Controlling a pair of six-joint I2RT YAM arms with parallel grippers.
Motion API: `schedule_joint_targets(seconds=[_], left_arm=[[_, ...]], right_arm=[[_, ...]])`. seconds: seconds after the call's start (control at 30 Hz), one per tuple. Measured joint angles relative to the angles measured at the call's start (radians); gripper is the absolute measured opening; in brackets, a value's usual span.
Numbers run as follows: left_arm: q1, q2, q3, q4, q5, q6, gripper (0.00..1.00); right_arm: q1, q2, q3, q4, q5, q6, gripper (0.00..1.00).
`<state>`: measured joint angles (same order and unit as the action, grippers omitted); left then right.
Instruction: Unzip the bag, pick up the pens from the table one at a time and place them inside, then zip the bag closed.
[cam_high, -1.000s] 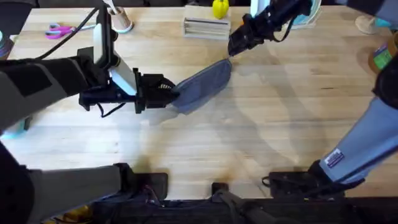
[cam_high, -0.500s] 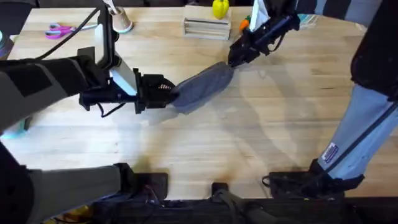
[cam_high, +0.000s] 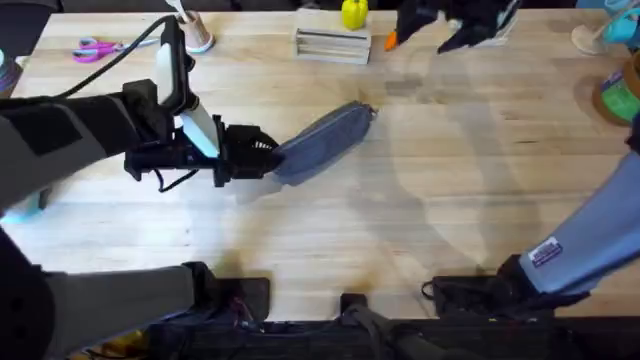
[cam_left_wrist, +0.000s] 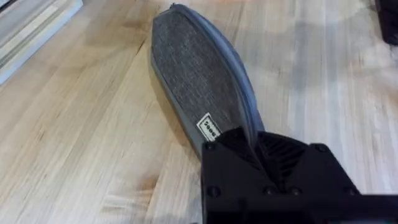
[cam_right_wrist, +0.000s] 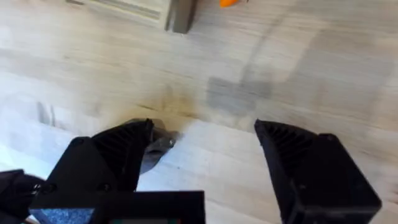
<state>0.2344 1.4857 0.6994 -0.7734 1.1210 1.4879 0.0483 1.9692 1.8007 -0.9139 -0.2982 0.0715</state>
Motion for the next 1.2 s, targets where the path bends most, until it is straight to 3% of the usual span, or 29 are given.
schedule_joint_targets(seconds=[0.37, 0.43, 0.6, 0.63, 1.2], left_arm=[[0.0, 0.0, 0.0, 0.0, 0.0, 0.0, 0.07], [0.0, 0.0, 0.0, -0.002, 0.008, 0.001, 0.219], [0.0, 0.0, 0.0, -0.003, 0.02, -0.002, 0.943], [0.0, 0.0, 0.0, -0.004, 0.021, -0.003, 0.98], [0.004, 0.0, 0.001, 0.011, 0.035, 0.0, 0.996]], right_arm=[[0.016, -0.286, 0.05, -0.121, 0.056, -0.103, 0.996], [0.016, -0.331, 0.051, -0.141, 0.088, -0.117, 0.996], [0.016, -0.439, 0.051, -0.206, 0.158, -0.139, 0.997], [0.016, -0.459, 0.051, -0.218, 0.166, -0.142, 0.997], [0.016, -0.734, 0.052, -0.311, 0.196, -0.155, 0.997]])
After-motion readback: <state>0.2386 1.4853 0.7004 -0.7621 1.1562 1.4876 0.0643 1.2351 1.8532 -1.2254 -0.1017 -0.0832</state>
